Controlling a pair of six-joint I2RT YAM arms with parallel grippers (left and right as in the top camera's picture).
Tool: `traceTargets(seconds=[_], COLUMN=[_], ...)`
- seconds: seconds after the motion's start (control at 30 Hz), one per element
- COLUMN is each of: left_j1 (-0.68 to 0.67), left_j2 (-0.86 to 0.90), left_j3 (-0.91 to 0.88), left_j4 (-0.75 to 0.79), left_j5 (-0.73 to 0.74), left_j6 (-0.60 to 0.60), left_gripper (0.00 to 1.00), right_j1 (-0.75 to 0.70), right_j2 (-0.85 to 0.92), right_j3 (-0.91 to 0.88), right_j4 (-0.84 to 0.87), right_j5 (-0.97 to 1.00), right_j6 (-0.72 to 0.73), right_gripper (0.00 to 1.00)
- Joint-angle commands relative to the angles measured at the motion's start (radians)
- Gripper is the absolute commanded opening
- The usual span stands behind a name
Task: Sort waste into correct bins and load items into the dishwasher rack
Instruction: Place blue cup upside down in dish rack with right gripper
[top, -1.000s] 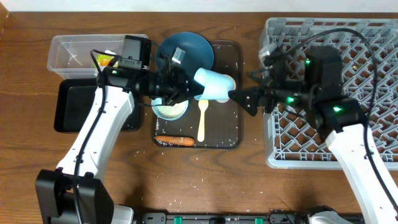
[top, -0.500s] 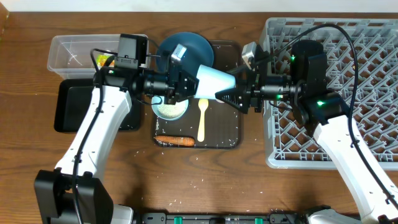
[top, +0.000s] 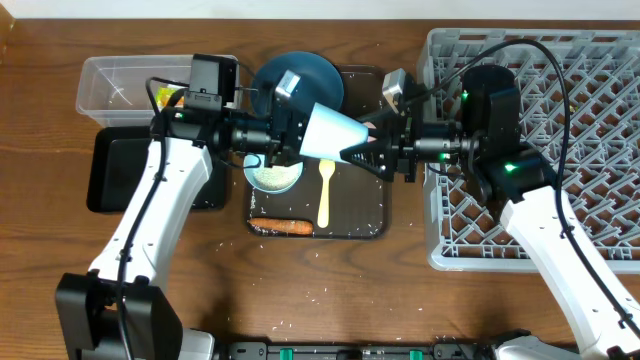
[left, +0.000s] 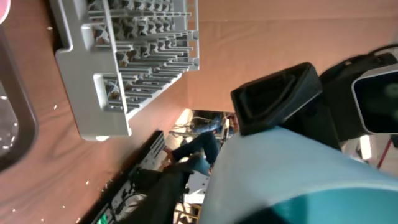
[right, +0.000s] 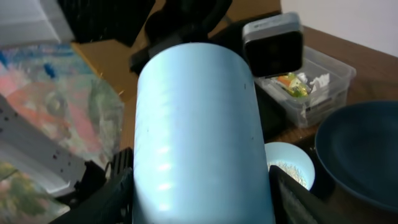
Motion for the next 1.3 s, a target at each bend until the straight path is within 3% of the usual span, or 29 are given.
traceTargets(seconds=[0.0, 0.17, 0.37, 0.53, 0.73, 1.03, 1.27], left_j1=[0.0, 0.0, -0.001, -0.002, -0.016, -0.078, -0.109], left_j2=[-0.009, -0.009, -0.009, -0.009, -0.008, -0.007, -0.007], left_j3=[0.004, 0.004, 0.004, 0.001, 0.001, 0.001, 0.001], left_j4=[0.003, 0.003, -0.006, -0.03, -0.061, -0.08, -0.079], left_j5=[-0.063, -0.232, -0.511, -0.716, -0.901, -1.069, -1.101], left_j6=[0.007, 0.024, 0.03, 0.034, 0.057, 0.083, 0.087], left_gripper=[0.37, 0.43, 0.47, 0.47, 0.47, 0.47, 0.47], right_j1=[-0.038, -0.148, -0.264, -0.277, -0.278, -0.277, -0.277], right_j2=[-0.021, -0.078, -0.118, -0.094, 0.011, 0.245, 0.343], right_j3=[0.018, 0.024, 0.128, 0.302, 0.448, 0.461, 0.447], right_j4=[-0.005, -0.127, -0.445, -0.76, -1.05, -1.247, -1.243], right_j5=[0.106, 0.274, 0.545, 0.815, 0.968, 0.99, 1.012], right_j6=[0.109, 0.164, 0.161, 0.161, 0.162, 0.123, 0.102], right_gripper=[0.46, 0.49, 0.46, 0.44, 0.45, 0.45, 0.46])
